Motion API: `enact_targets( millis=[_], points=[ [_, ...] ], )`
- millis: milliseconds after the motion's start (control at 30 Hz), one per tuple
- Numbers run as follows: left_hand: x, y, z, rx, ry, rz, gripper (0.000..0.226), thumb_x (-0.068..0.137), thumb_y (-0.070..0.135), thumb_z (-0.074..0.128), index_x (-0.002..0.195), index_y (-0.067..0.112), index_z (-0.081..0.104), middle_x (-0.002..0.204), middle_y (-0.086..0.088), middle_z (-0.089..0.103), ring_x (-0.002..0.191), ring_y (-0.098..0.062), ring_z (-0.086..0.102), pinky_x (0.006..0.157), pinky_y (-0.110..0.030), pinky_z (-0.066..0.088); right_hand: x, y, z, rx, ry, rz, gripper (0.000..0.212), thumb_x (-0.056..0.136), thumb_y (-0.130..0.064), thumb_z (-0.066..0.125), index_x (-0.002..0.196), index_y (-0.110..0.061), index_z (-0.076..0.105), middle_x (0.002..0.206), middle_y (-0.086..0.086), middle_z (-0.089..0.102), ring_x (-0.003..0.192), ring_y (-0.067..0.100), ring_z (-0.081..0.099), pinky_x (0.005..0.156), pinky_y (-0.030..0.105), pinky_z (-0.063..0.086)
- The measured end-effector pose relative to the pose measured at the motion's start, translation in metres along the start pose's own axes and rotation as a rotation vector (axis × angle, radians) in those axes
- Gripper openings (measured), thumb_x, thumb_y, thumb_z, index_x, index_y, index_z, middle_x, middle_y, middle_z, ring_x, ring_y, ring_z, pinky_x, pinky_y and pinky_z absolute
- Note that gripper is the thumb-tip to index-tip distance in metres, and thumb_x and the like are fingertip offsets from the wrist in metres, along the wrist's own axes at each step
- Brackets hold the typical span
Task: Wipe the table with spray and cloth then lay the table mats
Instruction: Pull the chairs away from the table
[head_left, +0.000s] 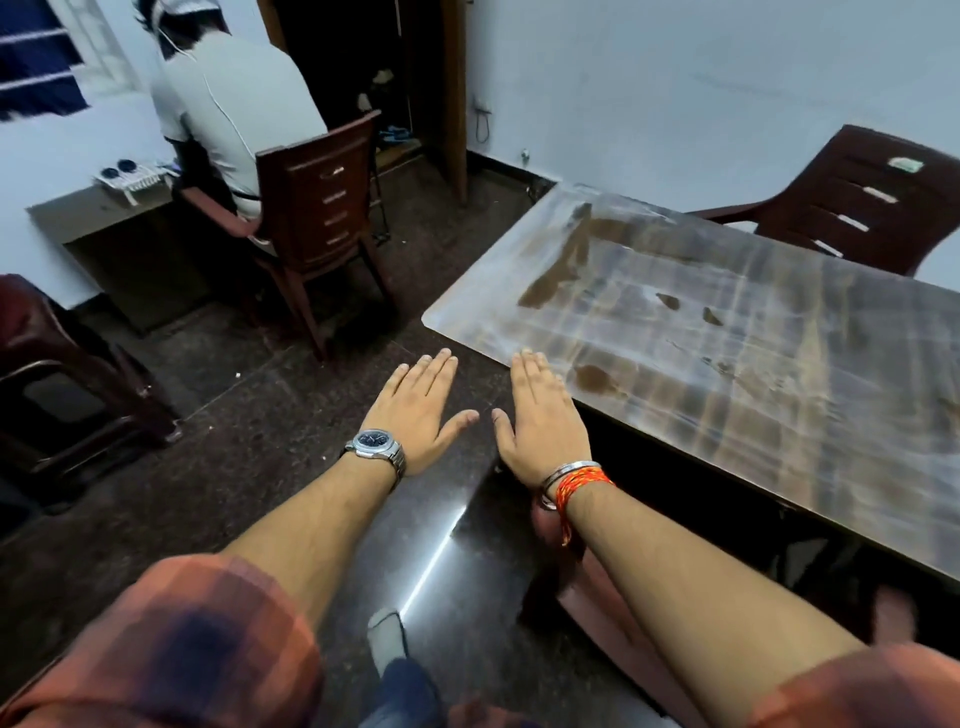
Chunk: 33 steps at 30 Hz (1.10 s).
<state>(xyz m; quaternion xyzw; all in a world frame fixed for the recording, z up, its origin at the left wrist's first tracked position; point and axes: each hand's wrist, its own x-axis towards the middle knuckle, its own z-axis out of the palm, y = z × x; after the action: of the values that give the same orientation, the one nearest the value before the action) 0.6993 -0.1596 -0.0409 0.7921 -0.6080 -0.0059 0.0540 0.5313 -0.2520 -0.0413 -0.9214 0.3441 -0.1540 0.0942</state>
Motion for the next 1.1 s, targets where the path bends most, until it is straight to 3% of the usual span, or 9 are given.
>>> enact_targets(
  millis=[200, 400, 600, 900, 1100],
  points=[
    [0.095, -0.126, -0.028, 0.068, -0.008, 0.04, 0.091, 0.082, 0.07, -0.005, 0.154, 0.015, -0.003, 0.162, 0.0, -0.008, 0.149, -0.017, -0.004, 0.119, -0.036, -0.005, 0.137, -0.052, 0.037, -0.019, 0.007, 0.104, 0.071, 0.096, -0.035, 0.044, 0.154, -0.004, 0.016, 0.163, 0.014, 0.015, 0.151, 0.026, 0.013, 0.121, 0.041, 0.01],
    [0.187, -0.21, -0.035, 0.046, -0.062, 0.077, 0.077, 0.096, 0.063, 0.013, 0.153, 0.015, -0.007, 0.161, 0.001, -0.012, 0.149, -0.015, -0.006, 0.12, -0.036, -0.005, 0.239, -0.083, 0.071, 0.017, -0.011, 0.228, 0.074, 0.09, -0.038, 0.036, 0.154, -0.005, 0.017, 0.163, 0.014, 0.014, 0.151, 0.027, 0.014, 0.121, 0.043, 0.013],
    [0.295, -0.26, -0.018, 0.041, -0.111, 0.194, 0.077, 0.097, 0.061, 0.016, 0.153, 0.015, -0.008, 0.161, 0.0, -0.012, 0.149, -0.016, -0.006, 0.12, -0.037, -0.004, 0.347, -0.055, 0.108, -0.039, 0.022, 0.357, 0.072, 0.096, -0.037, 0.045, 0.154, -0.006, 0.016, 0.163, 0.013, 0.012, 0.151, 0.025, 0.012, 0.121, 0.043, 0.012],
    [0.498, -0.347, -0.02, 0.125, -0.187, 0.352, 0.078, 0.097, 0.061, 0.019, 0.153, 0.014, -0.009, 0.162, 0.0, -0.012, 0.149, -0.017, -0.004, 0.119, -0.038, -0.003, 0.537, -0.011, 0.157, -0.038, 0.039, 0.523, 0.073, 0.097, -0.039, 0.043, 0.155, -0.007, 0.013, 0.164, 0.011, 0.009, 0.152, 0.025, 0.008, 0.123, 0.041, 0.008],
    [0.642, -0.37, -0.007, 0.071, -0.233, 0.364, 0.079, 0.096, 0.061, 0.019, 0.153, 0.015, -0.011, 0.161, 0.001, -0.014, 0.149, -0.017, -0.004, 0.12, -0.039, -0.004, 0.647, 0.026, 0.163, -0.039, 0.076, 0.609, 0.072, 0.098, -0.041, 0.041, 0.155, -0.009, 0.011, 0.164, 0.01, 0.006, 0.152, 0.023, 0.005, 0.123, 0.04, 0.006]
  ],
)
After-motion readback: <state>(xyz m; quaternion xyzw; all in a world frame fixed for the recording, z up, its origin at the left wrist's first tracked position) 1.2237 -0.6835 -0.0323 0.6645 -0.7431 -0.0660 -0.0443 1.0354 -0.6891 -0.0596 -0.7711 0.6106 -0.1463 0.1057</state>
